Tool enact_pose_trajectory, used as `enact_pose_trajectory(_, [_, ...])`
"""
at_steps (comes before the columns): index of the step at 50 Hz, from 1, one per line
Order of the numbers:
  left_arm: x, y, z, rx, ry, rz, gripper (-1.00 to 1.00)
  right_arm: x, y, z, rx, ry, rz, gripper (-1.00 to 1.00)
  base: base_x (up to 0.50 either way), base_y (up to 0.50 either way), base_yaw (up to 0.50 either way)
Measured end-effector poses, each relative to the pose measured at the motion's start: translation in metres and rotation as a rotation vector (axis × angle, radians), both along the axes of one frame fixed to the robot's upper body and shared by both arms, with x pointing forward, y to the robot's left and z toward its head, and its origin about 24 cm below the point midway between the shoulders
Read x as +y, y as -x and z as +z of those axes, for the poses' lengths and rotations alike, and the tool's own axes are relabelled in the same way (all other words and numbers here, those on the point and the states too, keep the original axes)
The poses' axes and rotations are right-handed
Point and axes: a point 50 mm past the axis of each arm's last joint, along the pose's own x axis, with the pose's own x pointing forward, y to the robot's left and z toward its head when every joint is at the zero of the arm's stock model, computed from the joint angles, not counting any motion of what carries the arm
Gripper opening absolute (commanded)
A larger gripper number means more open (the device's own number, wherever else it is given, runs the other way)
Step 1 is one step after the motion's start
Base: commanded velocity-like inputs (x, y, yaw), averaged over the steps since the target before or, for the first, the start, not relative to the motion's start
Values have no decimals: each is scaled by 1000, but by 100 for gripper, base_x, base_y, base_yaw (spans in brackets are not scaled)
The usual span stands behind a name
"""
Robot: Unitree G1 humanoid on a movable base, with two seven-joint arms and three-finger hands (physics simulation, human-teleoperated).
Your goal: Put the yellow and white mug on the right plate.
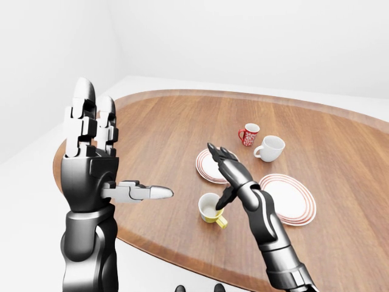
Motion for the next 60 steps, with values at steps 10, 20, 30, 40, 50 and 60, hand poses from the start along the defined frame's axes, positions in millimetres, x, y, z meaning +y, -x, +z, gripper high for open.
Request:
enact_pose_trajectory(10, [-1,0,0,2,-1,-2,100,2,2,-12,20,11,2,100,0,0,0])
enact_pose_trajectory(20, [-1,0,0,-1,-1,-2,100,4,2,-28,52,23,5,100,0,0,0])
enact_pose_trajectory(30, [-1,0,-1,3,-1,-4,100,5,1,-42,76,33,5,100,0,0,0])
enact_pose_trajectory(40, [-1,-1,-2,12,-3,-3,100,6,3,-53,95,40,8,100,0,0,0])
enact_pose_trajectory(50, [-1,1,0,-1,-2,-2,100,7,5,-63,112,44,10,100,0,0,0])
enact_pose_trajectory(60, [-1,3,4,-21,-1,-4,100,8,8,-71,132,42,13,100,0,0,0])
